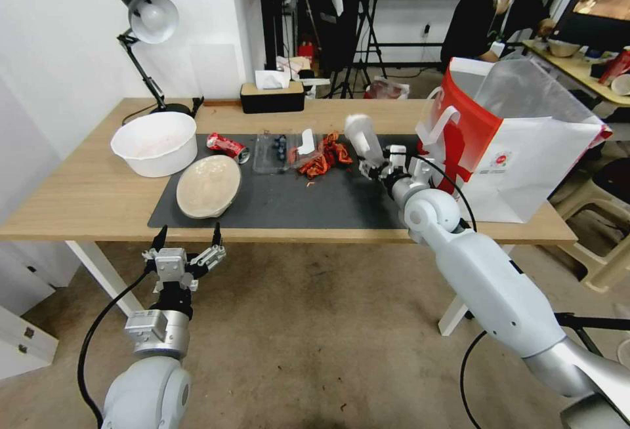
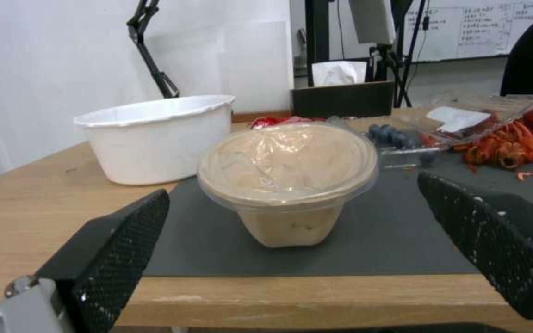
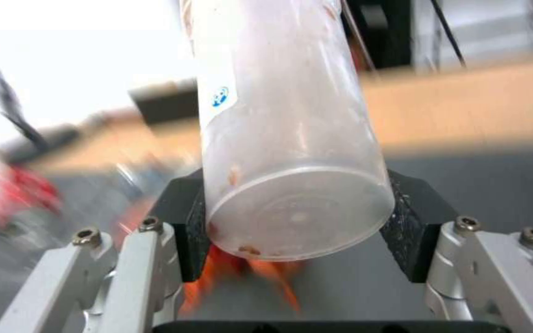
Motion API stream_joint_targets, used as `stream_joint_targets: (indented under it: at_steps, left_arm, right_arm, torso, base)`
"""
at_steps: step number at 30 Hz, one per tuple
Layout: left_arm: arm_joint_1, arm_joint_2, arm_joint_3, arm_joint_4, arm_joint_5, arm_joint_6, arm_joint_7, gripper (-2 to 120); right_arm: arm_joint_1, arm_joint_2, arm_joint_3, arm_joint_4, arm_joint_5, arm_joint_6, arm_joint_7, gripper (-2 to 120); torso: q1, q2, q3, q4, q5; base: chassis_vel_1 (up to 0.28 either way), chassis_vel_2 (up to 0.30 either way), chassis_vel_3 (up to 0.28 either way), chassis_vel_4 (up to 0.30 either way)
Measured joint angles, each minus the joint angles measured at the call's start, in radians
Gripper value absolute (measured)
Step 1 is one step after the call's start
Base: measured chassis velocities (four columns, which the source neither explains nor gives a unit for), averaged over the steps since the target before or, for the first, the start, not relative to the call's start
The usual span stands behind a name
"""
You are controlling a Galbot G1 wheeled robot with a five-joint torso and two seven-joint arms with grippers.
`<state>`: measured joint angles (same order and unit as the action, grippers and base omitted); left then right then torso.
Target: Pick up the trash from the table and place it into the takeout bag.
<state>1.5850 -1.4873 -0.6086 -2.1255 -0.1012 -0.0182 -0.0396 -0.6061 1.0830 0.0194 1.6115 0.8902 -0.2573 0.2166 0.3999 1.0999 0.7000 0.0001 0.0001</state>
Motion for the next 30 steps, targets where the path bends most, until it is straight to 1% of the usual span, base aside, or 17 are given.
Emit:
stream_joint_targets:
  at_steps: [2, 3, 5, 6, 7, 9, 10, 11, 13, 14, 17, 18, 21, 26, 28, 29, 30]
  left_arm:
    - [0.000, -0.001, 0.003, 0.002, 0.002, 0.000, 0.000, 100]
    - [0.000, -0.001, 0.003, 0.002, 0.002, 0.000, 0.000, 100]
    - [-0.001, -0.003, 0.006, 0.004, 0.005, 0.000, 0.000, 100]
    - [-0.001, -0.003, 0.006, 0.004, 0.005, 0.000, 0.000, 100]
    - [-0.001, -0.004, 0.008, 0.004, 0.006, 0.000, 0.000, 100]
    - [0.000, -0.006, 0.013, 0.005, 0.011, 0.000, 0.000, 100]
    - [0.000, -0.006, 0.013, 0.005, 0.011, 0.000, 0.000, 100]
    - [0.000, -0.007, 0.015, 0.006, 0.013, -0.001, 0.000, 100]
    - [0.001, -0.009, 0.020, 0.007, 0.018, -0.004, 0.000, 100]
    - [0.001, -0.009, 0.020, 0.007, 0.018, -0.004, 0.000, 100]
    - [0.004, -0.013, 0.025, 0.007, 0.023, -0.009, 0.000, 100]
    - [0.004, -0.013, 0.025, 0.007, 0.023, -0.009, 0.000, 100]
    - [0.008, -0.016, 0.028, 0.006, 0.029, -0.013, 0.000, 100]
    - [0.012, -0.015, 0.028, -0.001, 0.033, -0.016, 0.000, 100]
    - [0.013, -0.015, 0.027, -0.002, 0.033, -0.016, 0.000, 100]
    - [0.014, -0.014, 0.027, -0.004, 0.033, -0.016, 0.000, 100]
    - [0.014, -0.014, 0.027, -0.004, 0.033, -0.016, 0.000, 100]
  right_arm:
    - [-0.008, -0.017, 0.043, 0.060, -0.033, 0.076, -0.067, 53]
    - [-0.008, -0.017, 0.043, 0.060, -0.033, 0.076, -0.067, 53]
    - [-0.008, -0.028, 0.092, 0.131, -0.044, 0.104, -0.071, 53]
    - [-0.008, -0.028, 0.092, 0.131, -0.044, 0.104, -0.071, 53]
    - [-0.003, -0.035, 0.116, 0.165, -0.052, 0.099, -0.045, 53]
    - [0.015, -0.057, 0.167, 0.250, -0.087, 0.013, 0.084, 53]
    - [0.015, -0.057, 0.167, 0.250, -0.087, 0.013, 0.084, 53]
    - [0.023, -0.071, 0.191, 0.282, -0.099, -0.044, 0.152, 53]
    - [0.032, -0.099, 0.223, 0.320, -0.106, -0.134, 0.240, 53]
    - [0.032, -0.099, 0.223, 0.320, -0.106, -0.134, 0.240, 53]
    - [0.040, -0.128, 0.272, 0.350, -0.082, -0.261, 0.352, 53]
    - [0.040, -0.128, 0.272, 0.350, -0.082, -0.261, 0.352, 53]
    - [0.039, -0.134, 0.319, 0.349, -0.034, -0.356, 0.439, 53]
    - [0.015, -0.132, 0.372, 0.345, 0.044, -0.416, 0.507, 53]
    - [0.008, -0.131, 0.381, 0.346, 0.051, -0.420, 0.513, 53]
    - [0.003, -0.130, 0.390, 0.349, 0.060, -0.423, 0.517, 57]
    - [0.003, -0.130, 0.390, 0.349, 0.060, -0.423, 0.517, 57]
  torso:
    - [0.000, 0.000, 0.000, -0.0001, -0.0001]
    - [0.000, 0.000, 0.000, -0.0001, -0.0001]
    - [0.000, 0.000, 0.000, -0.0001, 0.0000]
    - [0.000, 0.000, 0.000, -0.0001, 0.0000]
    - [0.000, 0.000, 0.000, -0.0001, -0.0001]
    - [0.000, 0.000, 0.000, 0.0000, -0.0001]
    - [0.000, 0.000, 0.000, 0.0000, -0.0001]
    - [0.000, 0.000, 0.000, 0.0000, -0.0001]
    - [0.000, 0.000, 0.000, -0.0002, 0.0000]
    - [0.000, 0.000, 0.000, -0.0002, 0.0000]
    - [0.000, 0.000, 0.000, -0.0003, 0.0000]
    - [0.000, 0.000, 0.000, -0.0003, 0.0000]
    - [0.000, 0.000, 0.000, 0.0000, 0.0000]
    - [0.000, 0.000, 0.000, -0.0002, 0.0002]
    - [0.000, 0.000, 0.000, -0.0002, 0.0002]
    - [0.000, 0.000, 0.000, -0.0001, 0.0001]
    - [0.000, 0.000, 0.000, -0.0001, 0.0001]
  base:
    - [0.000, 0.000, 0.000, 0.000]
    - [0.000, 0.000, 0.000, 0.000]
    - [0.000, 0.000, 0.000, 0.000]
    - [0.000, 0.000, 0.000, 0.000]
    - [0.000, 0.000, 0.000, 0.000]
    - [0.000, 0.000, 0.000, 0.000]
    - [0.000, 0.000, 0.000, 0.000]
    - [0.000, 0.000, 0.000, 0.000]
    - [0.000, 0.000, 0.000, 0.000]
    - [0.000, 0.000, 0.000, 0.000]
    - [0.000, 0.000, 0.000, 0.000]
    - [0.000, 0.000, 0.000, 0.000]
    - [0.000, 0.000, 0.000, 0.000]
    - [0.000, 0.000, 0.000, 0.000]
    - [0.000, 0.000, 0.000, 0.000]
    - [0.000, 0.000, 0.000, 0.000]
    - [0.000, 0.000, 0.000, 0.000]
